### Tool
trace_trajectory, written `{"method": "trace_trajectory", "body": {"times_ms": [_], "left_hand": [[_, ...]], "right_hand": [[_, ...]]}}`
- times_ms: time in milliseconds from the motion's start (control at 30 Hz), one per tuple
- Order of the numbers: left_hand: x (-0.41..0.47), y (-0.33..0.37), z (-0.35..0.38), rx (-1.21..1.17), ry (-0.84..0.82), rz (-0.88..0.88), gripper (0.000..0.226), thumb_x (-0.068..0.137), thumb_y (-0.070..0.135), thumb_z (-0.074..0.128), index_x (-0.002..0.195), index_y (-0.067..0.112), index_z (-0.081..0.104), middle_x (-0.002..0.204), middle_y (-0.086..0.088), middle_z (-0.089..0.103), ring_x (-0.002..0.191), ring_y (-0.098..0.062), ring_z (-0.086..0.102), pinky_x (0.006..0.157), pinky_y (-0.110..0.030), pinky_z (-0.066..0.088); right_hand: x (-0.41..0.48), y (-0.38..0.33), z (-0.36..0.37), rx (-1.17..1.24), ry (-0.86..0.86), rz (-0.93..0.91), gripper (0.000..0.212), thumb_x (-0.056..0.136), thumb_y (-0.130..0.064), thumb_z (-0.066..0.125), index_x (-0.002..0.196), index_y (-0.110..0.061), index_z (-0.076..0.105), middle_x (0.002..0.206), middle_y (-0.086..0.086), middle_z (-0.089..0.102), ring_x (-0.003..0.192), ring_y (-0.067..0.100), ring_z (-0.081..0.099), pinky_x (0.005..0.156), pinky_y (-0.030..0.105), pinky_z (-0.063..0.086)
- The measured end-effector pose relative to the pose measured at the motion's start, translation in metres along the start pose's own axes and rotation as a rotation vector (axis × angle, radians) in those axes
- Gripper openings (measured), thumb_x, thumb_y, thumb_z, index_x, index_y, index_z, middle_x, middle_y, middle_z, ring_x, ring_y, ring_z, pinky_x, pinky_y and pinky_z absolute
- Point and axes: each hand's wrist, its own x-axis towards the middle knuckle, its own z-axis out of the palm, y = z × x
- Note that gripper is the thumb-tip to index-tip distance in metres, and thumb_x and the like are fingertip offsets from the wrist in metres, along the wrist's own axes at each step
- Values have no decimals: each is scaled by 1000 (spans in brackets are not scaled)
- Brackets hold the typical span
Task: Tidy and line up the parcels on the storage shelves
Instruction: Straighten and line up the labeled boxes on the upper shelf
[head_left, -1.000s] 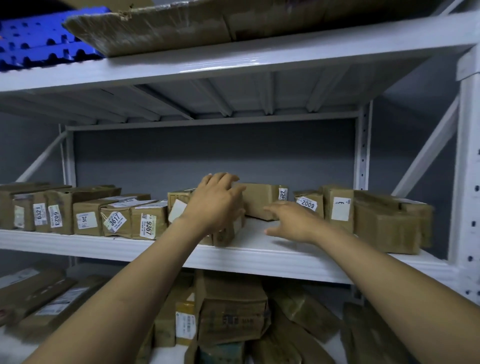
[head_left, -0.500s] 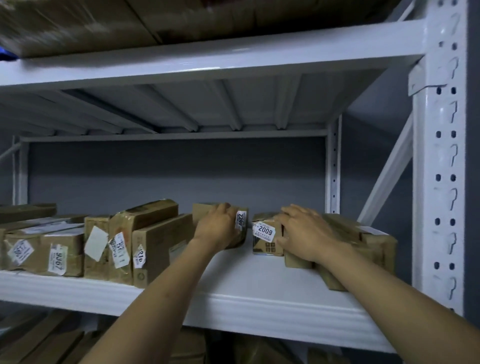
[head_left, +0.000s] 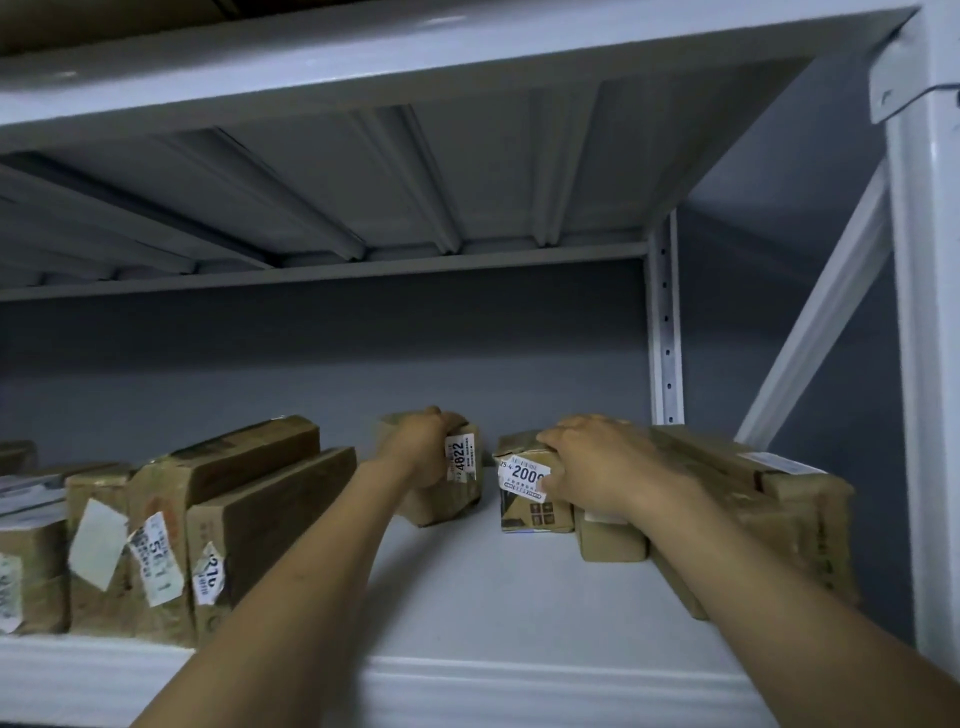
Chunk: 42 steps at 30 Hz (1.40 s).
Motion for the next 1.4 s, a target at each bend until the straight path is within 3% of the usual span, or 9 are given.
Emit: {"method": "trace_trajectory", "body": {"times_ms": [100,200,300,433,633,733,1000,1167,1400], "left_hand": [[-7,5,-14,-67,4,15,45,89,6,58,132,17,55,123,-3,56,118,-25,53,91,-29,43],[-10,16,-21,-93,-64,-9,41,86,41,67,118,18,63,108,0,52,99,-21,54,82,-29,45],[-7,26,-5,-37,23,-140,54,86,64,53,113,18,62,117,-10,50,106,-28,50,91,-37,45],[-8,30,17,-166,100,-320,51,87,60,54,121,22,52,134,-16,32,120,-37,42,99,-42,44],[-24,25,6,-460,155,-439,51,79,46,71,121,22,52,126,-11,37,97,-34,58,88,-41,55],[-45,34,-2,-471,303,-442,50,77,47,70,117,21,56,126,-11,39,104,-34,54,92,-43,52],[-124,67,-47,-314,566,-343,57,73,54,69,119,21,59,128,-10,40,117,-31,44,95,-36,45],[-175,75,-64,-192,538,-316,60,75,61,69,121,24,58,139,-11,39,127,-29,38,94,-35,43],[-218,73,-81,-127,421,-249,67,77,62,65,129,22,54,143,-13,35,129,-33,36,96,-39,42]], "right_hand": [[3,0,4,-8,16,11,50,89,-48,56,134,-27,52,133,-1,54,121,22,49,98,37,38],[7,-1,6,-6,21,9,46,88,-50,56,129,-28,55,127,-1,56,118,23,49,96,38,38],[8,-1,8,-14,19,1,45,88,-52,55,126,-29,57,125,-1,57,118,22,49,96,38,37],[7,-1,9,-10,27,-6,44,89,-49,56,126,-27,58,124,0,57,116,22,50,96,38,37],[-3,-2,2,10,42,-40,43,89,-44,58,127,-23,60,128,3,56,119,23,48,101,39,36],[-15,-4,-10,77,78,-72,44,92,-41,57,131,-22,56,137,3,51,130,23,41,109,39,31],[-65,-30,-25,419,89,-101,56,90,-41,61,141,-25,45,141,0,49,128,20,44,101,32,38],[-99,-47,-29,655,-14,-86,75,89,-45,63,151,-31,24,157,-4,26,142,17,27,112,34,30],[-117,-74,-35,851,-123,-131,83,83,-49,69,149,-44,19,158,-4,23,137,22,37,110,40,36]]}}
